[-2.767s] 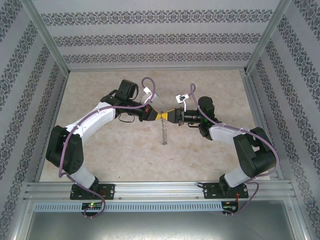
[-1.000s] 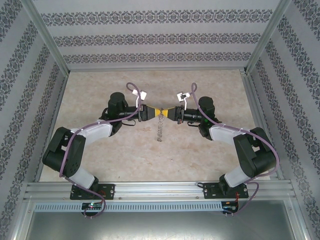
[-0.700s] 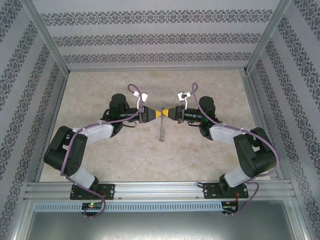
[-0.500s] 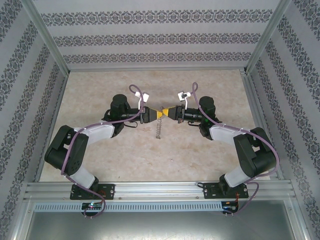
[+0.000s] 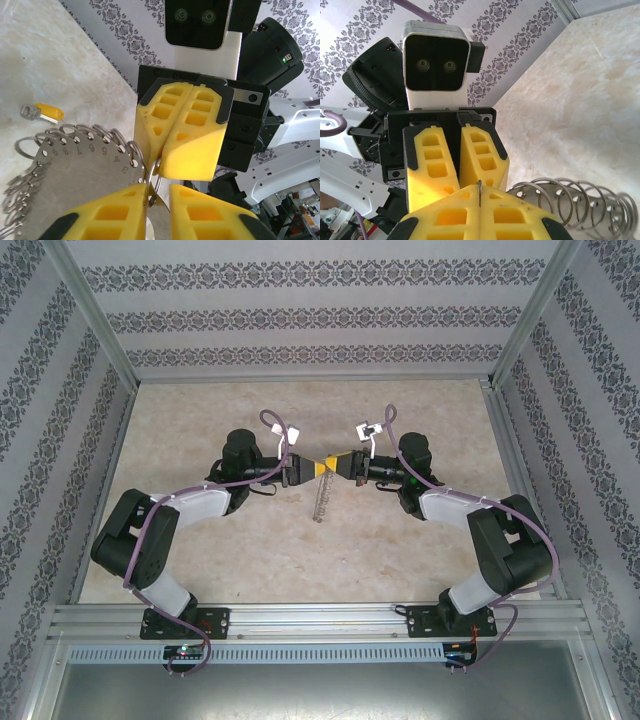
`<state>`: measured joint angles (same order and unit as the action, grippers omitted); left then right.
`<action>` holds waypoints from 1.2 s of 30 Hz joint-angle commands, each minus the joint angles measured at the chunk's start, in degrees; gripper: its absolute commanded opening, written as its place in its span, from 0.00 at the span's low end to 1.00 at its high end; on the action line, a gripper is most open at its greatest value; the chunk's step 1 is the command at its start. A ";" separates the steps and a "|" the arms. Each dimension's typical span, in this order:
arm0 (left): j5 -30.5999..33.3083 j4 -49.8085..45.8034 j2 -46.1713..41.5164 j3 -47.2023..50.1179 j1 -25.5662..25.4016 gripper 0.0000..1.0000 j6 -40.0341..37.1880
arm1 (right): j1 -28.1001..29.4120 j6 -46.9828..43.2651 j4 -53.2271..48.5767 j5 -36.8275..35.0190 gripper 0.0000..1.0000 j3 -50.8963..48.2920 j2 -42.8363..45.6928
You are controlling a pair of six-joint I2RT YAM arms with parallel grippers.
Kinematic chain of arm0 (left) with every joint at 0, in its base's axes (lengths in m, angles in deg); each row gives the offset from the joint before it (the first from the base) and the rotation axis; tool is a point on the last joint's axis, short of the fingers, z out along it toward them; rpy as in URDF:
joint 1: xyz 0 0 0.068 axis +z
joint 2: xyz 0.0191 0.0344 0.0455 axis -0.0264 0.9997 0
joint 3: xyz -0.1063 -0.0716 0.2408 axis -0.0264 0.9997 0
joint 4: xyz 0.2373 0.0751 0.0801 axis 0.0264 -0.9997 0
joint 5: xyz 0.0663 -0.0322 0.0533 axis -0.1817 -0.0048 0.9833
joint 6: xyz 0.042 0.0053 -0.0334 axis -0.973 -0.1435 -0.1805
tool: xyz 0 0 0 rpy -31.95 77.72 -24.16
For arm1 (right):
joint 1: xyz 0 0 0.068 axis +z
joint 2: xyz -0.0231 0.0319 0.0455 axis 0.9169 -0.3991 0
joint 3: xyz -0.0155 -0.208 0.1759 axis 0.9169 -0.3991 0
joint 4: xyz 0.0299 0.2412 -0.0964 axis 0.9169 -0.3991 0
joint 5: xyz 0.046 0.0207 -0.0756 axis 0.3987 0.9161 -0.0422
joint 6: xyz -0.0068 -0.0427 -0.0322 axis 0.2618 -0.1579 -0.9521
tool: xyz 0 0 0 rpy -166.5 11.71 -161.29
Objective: Put the keys on the keyring
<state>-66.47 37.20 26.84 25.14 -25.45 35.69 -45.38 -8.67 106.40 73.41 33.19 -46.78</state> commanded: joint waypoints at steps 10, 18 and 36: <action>2.12 4.09 -0.58 0.01 -0.60 0.00 -0.97 | -0.62 0.53 3.30 0.14 0.00 -0.22 1.19; 7.25 -18.89 -6.38 -3.88 -1.39 0.00 -18.60 | -3.58 3.82 1.34 -2.04 0.43 -1.07 5.00; 24.65 -37.62 -15.27 -8.44 -3.88 0.00 -38.23 | -18.31 -0.99 -42.74 -19.09 0.53 -1.59 18.64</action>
<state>-44.35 0.37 14.60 18.54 -28.89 1.07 -63.49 -5.79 75.56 57.87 30.30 -28.75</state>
